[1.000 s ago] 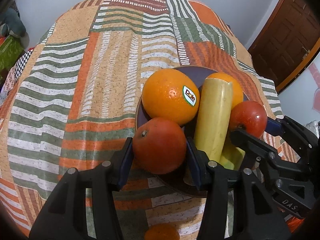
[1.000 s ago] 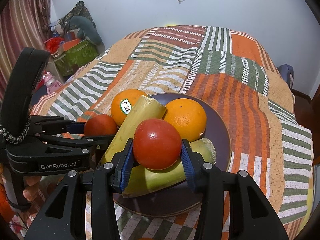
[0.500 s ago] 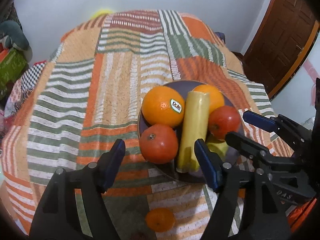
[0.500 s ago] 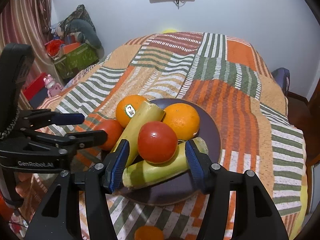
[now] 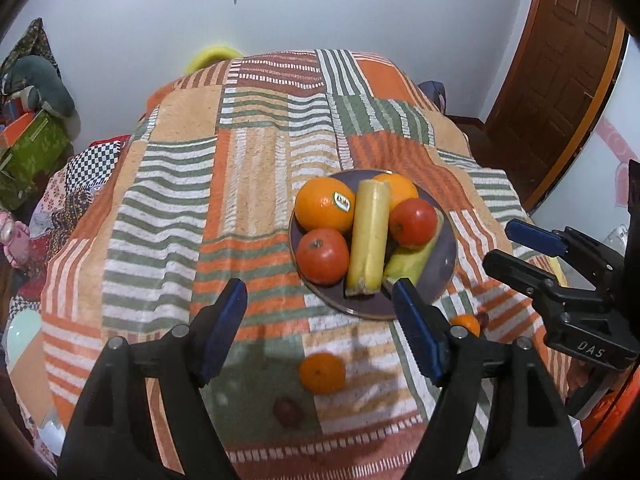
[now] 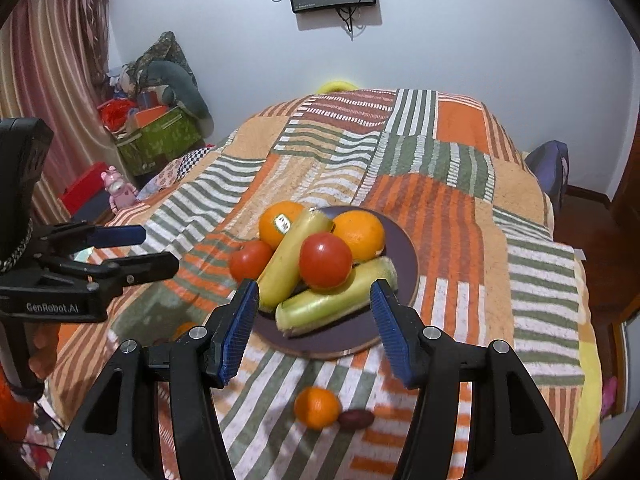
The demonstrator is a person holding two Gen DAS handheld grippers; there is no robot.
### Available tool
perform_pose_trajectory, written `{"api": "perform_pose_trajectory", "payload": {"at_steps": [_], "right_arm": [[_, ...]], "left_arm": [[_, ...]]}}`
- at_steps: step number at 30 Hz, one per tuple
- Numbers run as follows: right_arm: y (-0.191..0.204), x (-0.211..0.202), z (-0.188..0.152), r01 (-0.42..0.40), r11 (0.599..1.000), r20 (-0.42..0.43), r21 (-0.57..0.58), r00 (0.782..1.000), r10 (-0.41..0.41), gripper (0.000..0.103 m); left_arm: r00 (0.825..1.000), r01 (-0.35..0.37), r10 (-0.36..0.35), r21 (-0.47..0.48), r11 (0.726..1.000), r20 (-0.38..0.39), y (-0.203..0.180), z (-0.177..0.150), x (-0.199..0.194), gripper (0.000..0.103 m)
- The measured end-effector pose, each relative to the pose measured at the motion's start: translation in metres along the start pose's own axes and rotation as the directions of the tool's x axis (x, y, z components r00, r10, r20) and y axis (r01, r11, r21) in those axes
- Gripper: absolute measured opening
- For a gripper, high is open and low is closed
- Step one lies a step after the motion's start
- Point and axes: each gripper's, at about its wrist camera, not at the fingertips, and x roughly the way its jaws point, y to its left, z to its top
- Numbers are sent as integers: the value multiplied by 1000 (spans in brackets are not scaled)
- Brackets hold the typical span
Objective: Organize fruits
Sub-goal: 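Grasp a small mandarin with the right gripper while the left gripper grasps another mandarin, then carry the mandarin with the right gripper while the left gripper carries its mandarin onto the plate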
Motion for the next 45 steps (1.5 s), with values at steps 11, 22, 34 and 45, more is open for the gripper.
{"api": "perform_pose_trajectory", "payload": {"at_steps": [11,22,34,45], "right_arm": [[-1,4,-34,-15,999,-86,32,996,17,54],[-8,18,-60,-19,998,-158,68,987,30,49],[-3,36,-62,-17,1000,-187,-8,982,16,46],[-6,41,-59,-37,999,-202,-28,979,31,30]], "left_arm": [[995,2,-2,-7,1000,-103,0,-37,11,75],[980,9,-13,-21,1000,-197,2,-60,44,75],[977,17,-19,-10,1000,-215,0,-61,65,57],[976,36,-36,-7,999,-216,1,-62,70,38]]}}
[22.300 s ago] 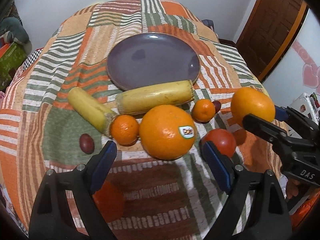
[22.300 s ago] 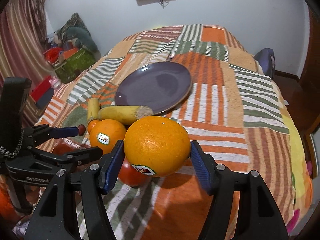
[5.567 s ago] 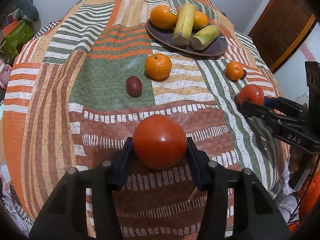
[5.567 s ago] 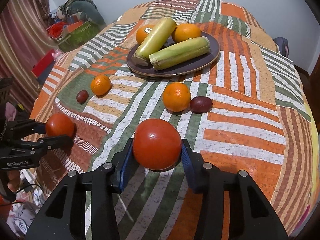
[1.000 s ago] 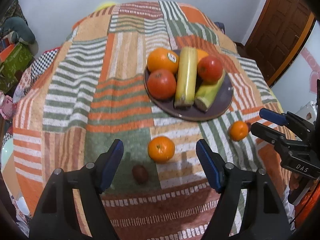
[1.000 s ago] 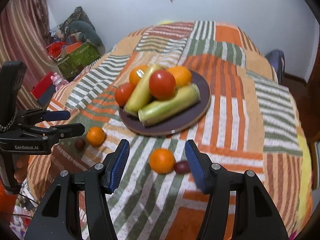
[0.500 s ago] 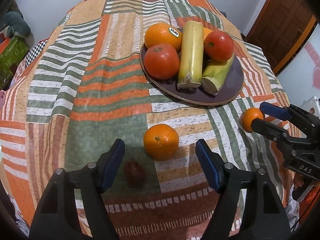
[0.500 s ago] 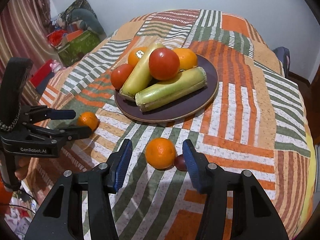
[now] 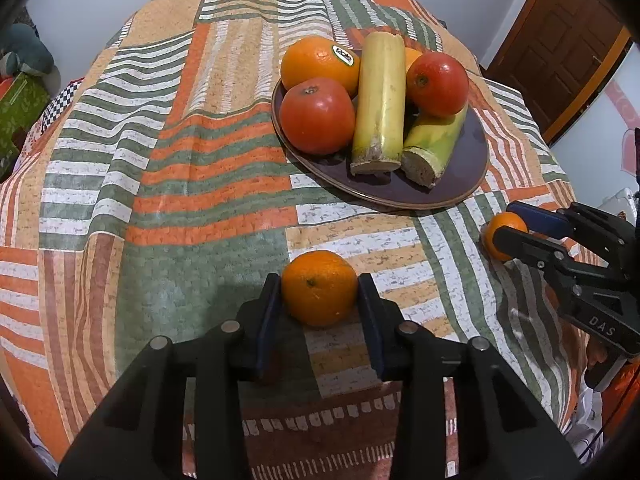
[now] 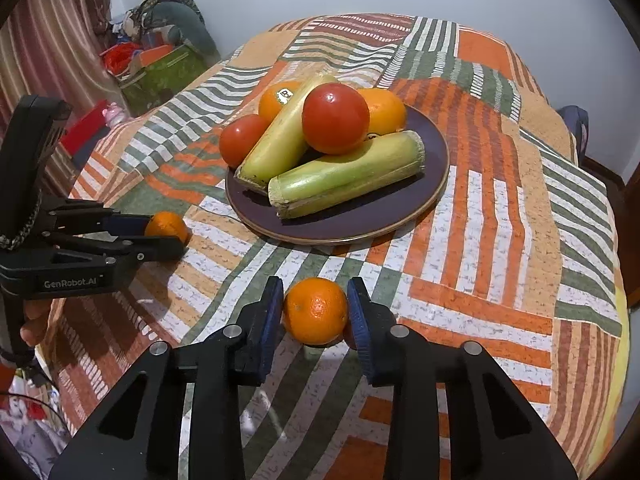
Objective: Organize fruits
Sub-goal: 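Carry the mandarin with the right gripper while the left gripper carries its mandarin onto the plate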
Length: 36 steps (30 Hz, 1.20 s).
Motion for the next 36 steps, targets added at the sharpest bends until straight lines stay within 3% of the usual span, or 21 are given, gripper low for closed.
{"api": "perform_pose_trajectory", "payload": {"at_steps": [18,28,36], "right_arm": [[-13,-17,21,10,1000,89,30,996,-12,30],[-22,-21,40,26,999,145,42,989,-32,30],[-27,-7,45,22,999,136,41,990,-28,30]], "left_arm": [[994,30,-37,67,997,103,-35,37,-27,38],[991,38,-53,123,992,121,-57,65,-21,38],[992,46,-59,115,992,109,-59,78,-6,38]]}}
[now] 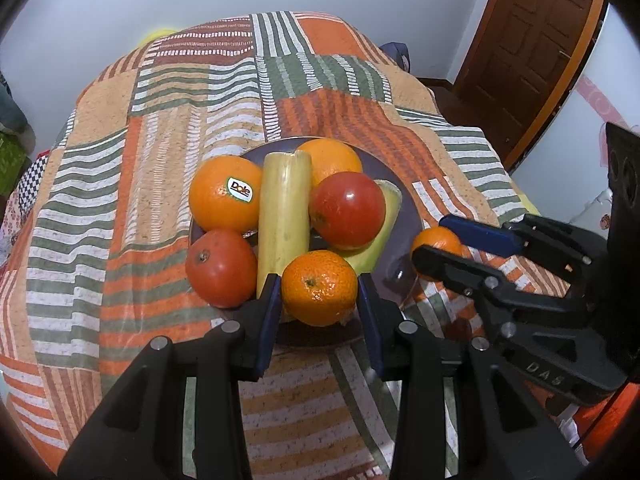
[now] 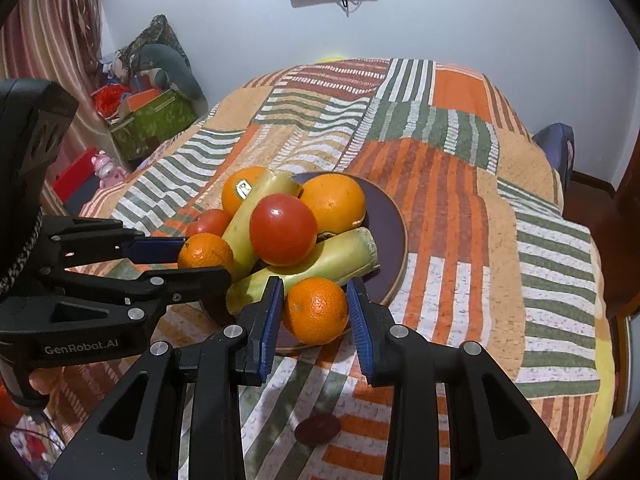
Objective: Organize fruits
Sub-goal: 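Carry the mandarin with the right gripper while the left gripper carries its mandarin onto the plate, then open both grippers to release the mandarins on the plate and withdraw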
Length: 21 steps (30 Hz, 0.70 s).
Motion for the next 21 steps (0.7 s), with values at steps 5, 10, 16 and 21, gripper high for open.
{"api": "perform_pose_trajectory", "payload": {"at_steps": [5,10,16,21], "right_arm": [[-4,13,-3,-5,1000,-29,8,1000,5,30],[-7,17,-5,-10,1000,-38,23,999,11,30],[-5,22,-6,-9,1000,-50,14,999,10,30],[-4,27,-4,-6,1000,-60,11,998,7,32]], "left_arm": [[1000,0,0,11,1000,-6,1,3,7,38],[1000,2,-2,13,1000,1,1,6,10,38],[1000,-7,7,22,1000,14,0,7,11,38],[999,-28,27,31,999,17,-3,7,12,40]]}}
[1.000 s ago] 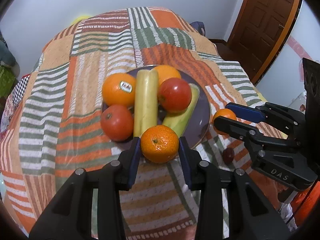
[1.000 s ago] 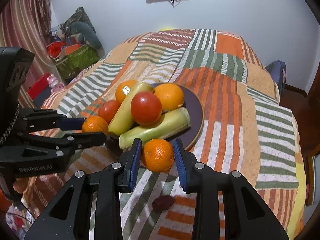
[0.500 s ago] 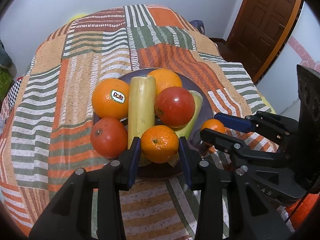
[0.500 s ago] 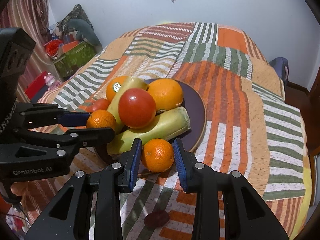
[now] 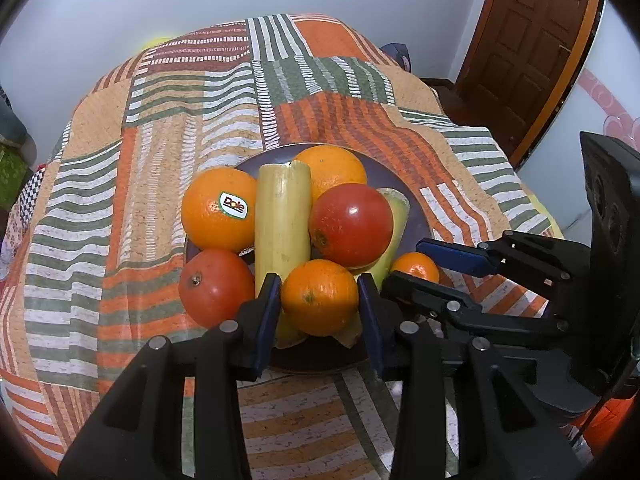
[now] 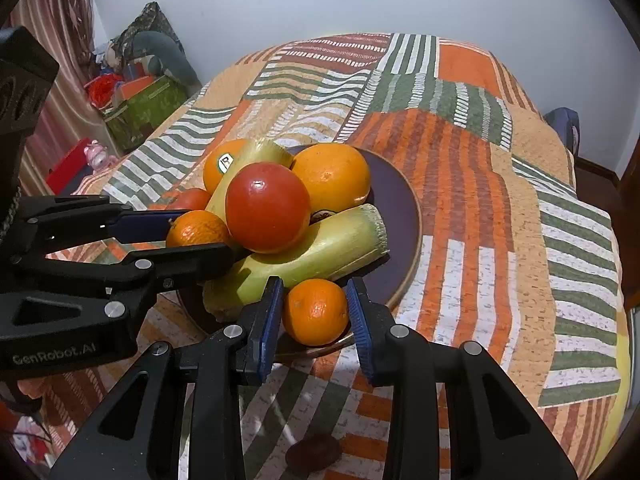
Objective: Organize fruits
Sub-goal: 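Open both grippers to release the mandarins on the plate and withdraw, then grasp a dark red plum with the right gripper while the left gripper grasps another plum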
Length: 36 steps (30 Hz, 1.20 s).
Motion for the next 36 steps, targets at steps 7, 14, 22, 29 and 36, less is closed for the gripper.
{"api": "perform_pose_trajectory", "payload": {"at_steps": [7,14,22,29,36], "right_arm": [[2,1,1,12,1000,-21,-21,1000,-12,34],[3,-2,1,11,1000,-29,-22,999,-12,40],[0,-14,1,15,1000,-6,-6,1000,-15,45],[-4,-27,-2,21,1000,13,7,1000,-21,45],[-12,-37,-9,43,999,21,25,999,-43,48]], "left_arm": [[999,21,-23,-50,999,-25,11,-2,4,51],[1000,9,-10,-34,999,-16,9,-4,-2,51],[999,-10,8,-37,999,-33,18,-16,-6,51],[999,26,-28,-40,999,-43,21,-36,-22,51],[991,59,-58,5,998,-120,-1,-63,-12,51]]}}
